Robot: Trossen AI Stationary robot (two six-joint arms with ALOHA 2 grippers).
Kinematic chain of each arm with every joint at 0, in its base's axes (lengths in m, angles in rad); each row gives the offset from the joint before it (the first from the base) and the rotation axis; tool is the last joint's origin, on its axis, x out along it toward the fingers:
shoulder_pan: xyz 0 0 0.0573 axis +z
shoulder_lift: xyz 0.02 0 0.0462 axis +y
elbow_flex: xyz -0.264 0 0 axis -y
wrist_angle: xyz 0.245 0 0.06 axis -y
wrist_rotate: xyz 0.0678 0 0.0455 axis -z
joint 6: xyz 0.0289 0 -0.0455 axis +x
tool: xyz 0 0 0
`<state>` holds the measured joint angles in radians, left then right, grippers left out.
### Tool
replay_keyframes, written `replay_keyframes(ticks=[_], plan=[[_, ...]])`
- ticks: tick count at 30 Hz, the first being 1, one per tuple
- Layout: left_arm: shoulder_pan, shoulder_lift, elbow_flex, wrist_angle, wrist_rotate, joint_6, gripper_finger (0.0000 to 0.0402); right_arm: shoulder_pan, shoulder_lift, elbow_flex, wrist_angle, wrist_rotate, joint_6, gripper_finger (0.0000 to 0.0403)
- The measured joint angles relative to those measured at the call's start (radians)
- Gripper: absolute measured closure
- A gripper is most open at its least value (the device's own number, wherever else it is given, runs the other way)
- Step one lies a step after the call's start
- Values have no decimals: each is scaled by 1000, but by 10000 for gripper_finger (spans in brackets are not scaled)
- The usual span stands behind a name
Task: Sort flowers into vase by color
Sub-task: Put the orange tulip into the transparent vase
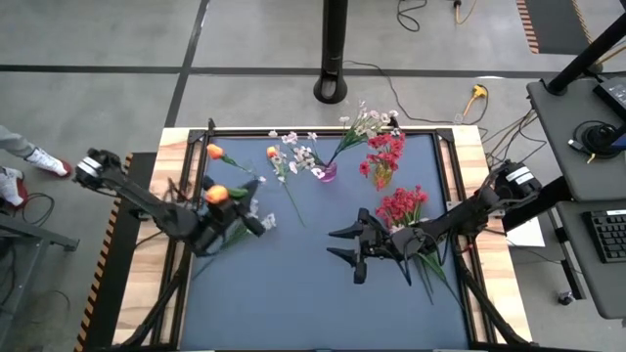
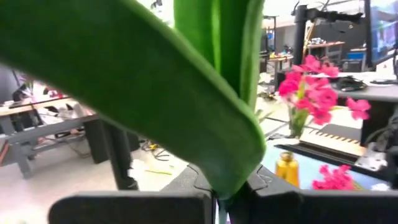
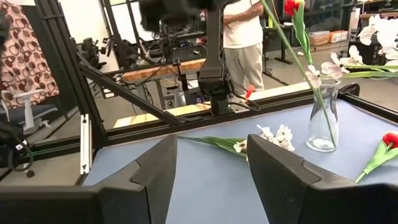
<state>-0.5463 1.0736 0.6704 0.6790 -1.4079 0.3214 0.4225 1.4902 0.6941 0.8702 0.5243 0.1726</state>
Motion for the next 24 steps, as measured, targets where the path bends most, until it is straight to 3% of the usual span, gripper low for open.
replay_keyframes(ticks=[11, 24], plan=[[16, -291, 0, -377, -57, -63, 402, -5, 0, 0, 1, 0, -5, 214], [85, -418, 0, -437, -41, -9, 401, -18, 0, 0, 1, 0, -8, 213]])
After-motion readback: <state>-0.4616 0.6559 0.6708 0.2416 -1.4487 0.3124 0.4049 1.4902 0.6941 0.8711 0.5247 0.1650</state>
